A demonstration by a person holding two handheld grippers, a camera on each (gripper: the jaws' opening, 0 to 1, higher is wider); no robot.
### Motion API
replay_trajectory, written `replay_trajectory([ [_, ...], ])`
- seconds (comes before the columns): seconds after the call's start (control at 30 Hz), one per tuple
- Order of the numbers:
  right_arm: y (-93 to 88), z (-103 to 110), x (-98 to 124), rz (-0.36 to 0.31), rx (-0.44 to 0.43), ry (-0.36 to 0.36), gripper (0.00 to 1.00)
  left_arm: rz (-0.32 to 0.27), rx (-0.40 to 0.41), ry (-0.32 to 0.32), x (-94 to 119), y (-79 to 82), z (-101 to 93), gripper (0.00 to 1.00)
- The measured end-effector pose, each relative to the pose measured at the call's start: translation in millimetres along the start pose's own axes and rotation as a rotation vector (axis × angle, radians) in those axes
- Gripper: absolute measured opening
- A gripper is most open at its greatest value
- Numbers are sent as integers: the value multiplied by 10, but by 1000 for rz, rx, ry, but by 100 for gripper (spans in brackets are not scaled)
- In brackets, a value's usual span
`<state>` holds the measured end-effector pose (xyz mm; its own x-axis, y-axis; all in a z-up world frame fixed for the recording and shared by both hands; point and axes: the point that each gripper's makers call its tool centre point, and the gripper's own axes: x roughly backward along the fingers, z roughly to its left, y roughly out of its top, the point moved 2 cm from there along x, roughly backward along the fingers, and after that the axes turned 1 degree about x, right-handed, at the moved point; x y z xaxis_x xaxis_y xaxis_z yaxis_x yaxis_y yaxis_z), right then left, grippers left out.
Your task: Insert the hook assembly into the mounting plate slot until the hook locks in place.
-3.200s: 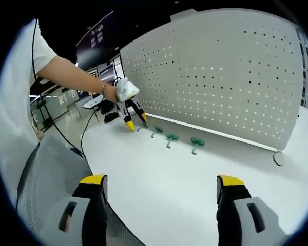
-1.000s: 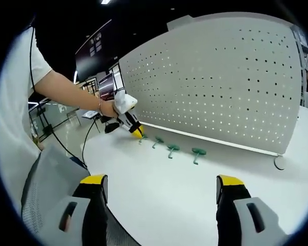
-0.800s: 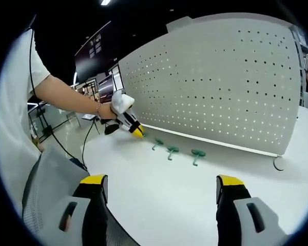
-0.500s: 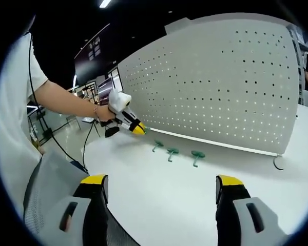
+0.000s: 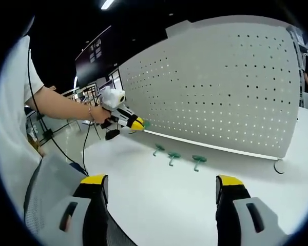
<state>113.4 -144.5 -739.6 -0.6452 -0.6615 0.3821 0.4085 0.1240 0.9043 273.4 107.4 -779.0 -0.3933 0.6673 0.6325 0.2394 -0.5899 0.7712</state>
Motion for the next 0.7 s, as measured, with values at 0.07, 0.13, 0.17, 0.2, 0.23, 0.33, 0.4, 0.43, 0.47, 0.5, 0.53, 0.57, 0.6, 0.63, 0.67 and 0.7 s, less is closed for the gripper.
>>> replay_trajectory([
  [0.07, 41, 3, -4, -17, -22, 1, 83, -14, 8, 9, 28, 24, -15, 3],
  [0.13, 66, 7, -10, -22, -18, -1, 83, -41, 33, 17, 53, 62, -36, 3],
  [0.17, 75, 12, -15, -24, -17, -1, 83, -52, 33, 23, 69, 79, -54, 3],
  [0.2, 86, 20, -24, -27, -17, 1, 83, -63, 37, 26, 79, 96, -68, 3],
  [0.23, 96, 26, -30, -30, -17, 4, 83, -74, 45, 24, 95, 120, -104, 3],
  [0.33, 131, 45, -42, -39, -14, 9, 83, -95, 63, 19, 125, 167, -170, 3],
  [0.4, 170, 47, -40, -50, -16, 10, 83, -120, 72, 27, 150, 218, -202, 3],
  [0.43, 210, 41, -30, -65, -24, 9, 83, -137, 89, 28, 157, 246, -217, 3],
  [0.47, 232, 41, -23, -72, -28, 9, 83, -145, 90, 27, 165, 271, -246, 3],
  [0.5, 249, 39, -18, -77, -29, 8, 83, -152, 88, 29, 170, 289, -266, 3],
  [0.53, 266, 38, -13, -83, -26, 7, 83, -165, 88, 30, 179, 325, -298, 3],
  [0.57, 273, 38, -11, -85, -26, 7, 83, -173, 91, 30, 185, 349, -323, 3],
  [0.6, 287, 41, -7, -87, -25, 7, 83, -189, 97, 33, 197, 393, -357, 3],
  [0.63, 298, 41, -2, -91, -23, 6, 83, -196, 97, 31, 202, 413, -373, 3],
  [0.67, 305, 38, 1, -93, -25, 6, 83, -211, 95, 35, 220, 458, -405, 3],
  [0.7, 315, 34, 6, -96, -27, 4, 83, -223, 97, 42, 232, 490, -417, 3],
])
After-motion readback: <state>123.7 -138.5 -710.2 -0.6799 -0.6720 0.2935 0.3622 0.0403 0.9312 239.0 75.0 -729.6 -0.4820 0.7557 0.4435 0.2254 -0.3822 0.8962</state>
